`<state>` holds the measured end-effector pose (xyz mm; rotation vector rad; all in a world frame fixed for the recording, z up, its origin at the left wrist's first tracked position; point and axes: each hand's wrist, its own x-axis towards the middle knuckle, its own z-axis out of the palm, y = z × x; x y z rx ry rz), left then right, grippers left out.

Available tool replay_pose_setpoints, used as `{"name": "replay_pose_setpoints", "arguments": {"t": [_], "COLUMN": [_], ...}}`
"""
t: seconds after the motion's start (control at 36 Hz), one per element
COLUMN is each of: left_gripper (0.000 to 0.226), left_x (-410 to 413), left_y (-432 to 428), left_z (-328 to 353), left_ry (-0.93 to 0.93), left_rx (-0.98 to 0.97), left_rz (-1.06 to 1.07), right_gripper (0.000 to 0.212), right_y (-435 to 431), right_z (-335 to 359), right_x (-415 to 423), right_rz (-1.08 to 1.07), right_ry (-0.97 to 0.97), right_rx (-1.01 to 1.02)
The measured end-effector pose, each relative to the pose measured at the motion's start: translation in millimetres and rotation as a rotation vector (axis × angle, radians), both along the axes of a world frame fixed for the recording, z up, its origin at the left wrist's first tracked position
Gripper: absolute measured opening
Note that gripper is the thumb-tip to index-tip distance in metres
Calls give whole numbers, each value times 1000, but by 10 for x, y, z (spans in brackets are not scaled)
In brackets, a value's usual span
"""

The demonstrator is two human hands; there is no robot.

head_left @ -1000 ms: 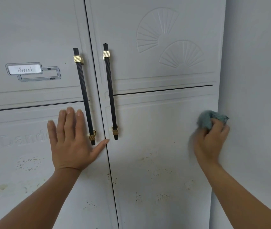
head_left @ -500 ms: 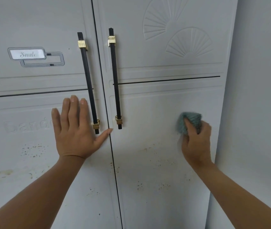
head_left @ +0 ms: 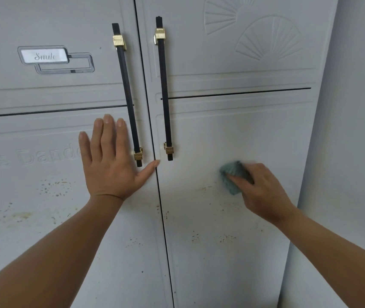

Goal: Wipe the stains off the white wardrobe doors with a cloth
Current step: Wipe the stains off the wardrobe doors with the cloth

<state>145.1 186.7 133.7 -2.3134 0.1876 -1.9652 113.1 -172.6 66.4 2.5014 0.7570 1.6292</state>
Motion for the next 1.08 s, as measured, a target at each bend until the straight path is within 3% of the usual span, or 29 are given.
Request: {"name": "replay_pose_setpoints", "arguments": {"t": [0.08,0.11,0.28,0.31,0.39,0.44,0.58,0.64,0.72,0.78,0.92,1.08], "left_gripper": [111,111,110,110,110,110,109,110,110,110,106,104], "left_x": [2,6,18,18,18,25,37,36,38,28,-221,-444], "left_y": [5,6,9,8,15,17,26,26,30,21,84,129], "left_z": [-8,-11,-13,-13,-19,-21,-26,-20,-26,-22,-128,-1185], "left_ry": [-14,-19,-22,-17,-18,-23,-36,-36,-22,-19,25,188], "left_rx": [1,2,1,2,-3,0,8,6,2,-3,16,142], "left_rz": [5,5,-6,-10,-22,-18,-20,-22,-15,-20,-97,-120], "right_gripper": [37,39,34,34,33,36,30,32,33,33,31,31], "right_y": [58,113,349,383,510,642,873,953,1126,1235,1211,1221], "right_z": [90,88,48,92,191,153,74,192,321,314,153,-27], "right_x": [-4,-7,7,14,16,19,5,2,1,-15,-71,-113], "right_rz": [-36,-41,111,100,62,71,228,211,153,134,140,140], "right_ry": [-39,-45,-44,-61,-90,-107,20,-6,-52,-60,6,37], "right_rx": [353,384,-193,-177,150,198,-335,-285,89,207,36,-9]}}
